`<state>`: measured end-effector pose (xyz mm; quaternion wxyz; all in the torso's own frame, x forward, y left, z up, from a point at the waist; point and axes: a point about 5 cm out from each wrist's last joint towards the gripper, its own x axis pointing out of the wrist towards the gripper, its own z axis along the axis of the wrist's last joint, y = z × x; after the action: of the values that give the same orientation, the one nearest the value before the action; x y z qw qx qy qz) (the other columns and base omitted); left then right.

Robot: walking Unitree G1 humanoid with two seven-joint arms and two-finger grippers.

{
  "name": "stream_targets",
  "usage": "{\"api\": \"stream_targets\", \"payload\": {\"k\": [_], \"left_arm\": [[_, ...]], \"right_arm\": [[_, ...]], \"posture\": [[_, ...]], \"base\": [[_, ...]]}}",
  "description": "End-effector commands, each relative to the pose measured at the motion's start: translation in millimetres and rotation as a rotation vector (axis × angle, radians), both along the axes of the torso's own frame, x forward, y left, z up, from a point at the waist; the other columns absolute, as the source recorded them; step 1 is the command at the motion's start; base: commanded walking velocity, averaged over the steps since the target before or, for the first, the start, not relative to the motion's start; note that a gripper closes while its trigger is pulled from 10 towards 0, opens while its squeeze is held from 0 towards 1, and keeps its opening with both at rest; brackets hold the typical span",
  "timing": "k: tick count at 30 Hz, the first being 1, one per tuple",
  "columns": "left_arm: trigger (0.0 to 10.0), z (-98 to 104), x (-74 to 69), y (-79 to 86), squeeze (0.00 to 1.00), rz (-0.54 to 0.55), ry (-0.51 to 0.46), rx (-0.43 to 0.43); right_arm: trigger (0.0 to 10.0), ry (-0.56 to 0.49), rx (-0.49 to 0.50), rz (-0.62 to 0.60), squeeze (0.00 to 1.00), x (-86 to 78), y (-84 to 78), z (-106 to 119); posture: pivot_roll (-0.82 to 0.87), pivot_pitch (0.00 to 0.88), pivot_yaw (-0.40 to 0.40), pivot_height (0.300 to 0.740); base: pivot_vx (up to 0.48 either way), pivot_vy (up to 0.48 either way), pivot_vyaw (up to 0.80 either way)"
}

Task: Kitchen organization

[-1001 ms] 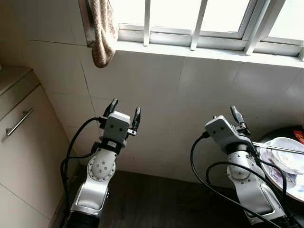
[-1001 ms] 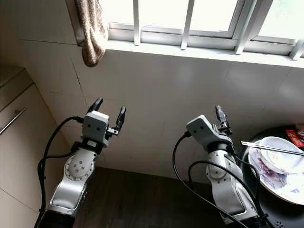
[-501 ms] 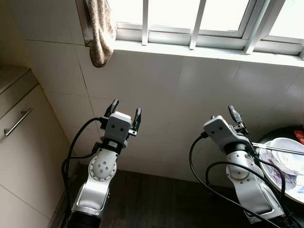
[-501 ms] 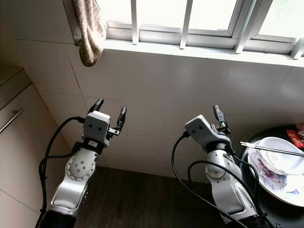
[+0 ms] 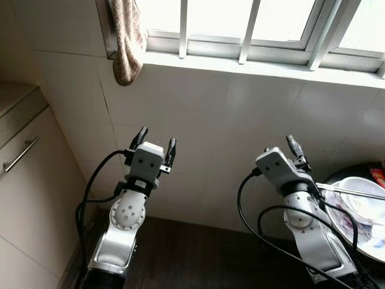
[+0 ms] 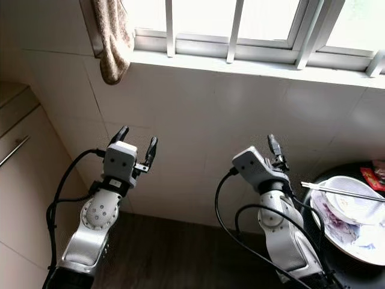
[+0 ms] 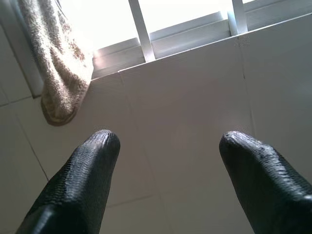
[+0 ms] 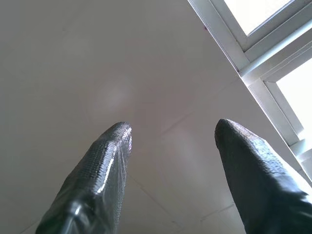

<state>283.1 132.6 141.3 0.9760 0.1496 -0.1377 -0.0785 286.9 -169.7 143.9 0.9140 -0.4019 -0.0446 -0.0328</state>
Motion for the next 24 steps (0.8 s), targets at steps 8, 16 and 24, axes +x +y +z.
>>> {"api": "stream_targets", "payload": {"k": [8, 16, 24], "left_arm": [[10.0, 3, -1.3, -6.0, 0.00, -0.019, -0.011, -0.020], [10.0, 2, -0.7, -4.7, 0.00, -0.010, -0.003, -0.035], [10.0, 0, -0.5, -5.4, 0.00, -0.010, 0.006, -0.036]], "right_arm": [[10.0, 0.011, -0.005, -0.012, 0.00, 0.5, -5.0, -2], [10.0, 0.040, -0.040, 0.056, 0.00, 1.0, 2.8, -7], [10.0, 0.153, -0.168, 0.040, 0.00, -1.2, 0.9, -28]], "posture": [[0.05, 0.000, -0.055, 0.740], [0.05, 0.000, -0.056, 0.740], [0.05, 0.000, -0.056, 0.740]], "base": [[0.000, -0.112, 0.00], [0.000, 0.000, 0.00], [0.000, 0.000, 0.00]]}}
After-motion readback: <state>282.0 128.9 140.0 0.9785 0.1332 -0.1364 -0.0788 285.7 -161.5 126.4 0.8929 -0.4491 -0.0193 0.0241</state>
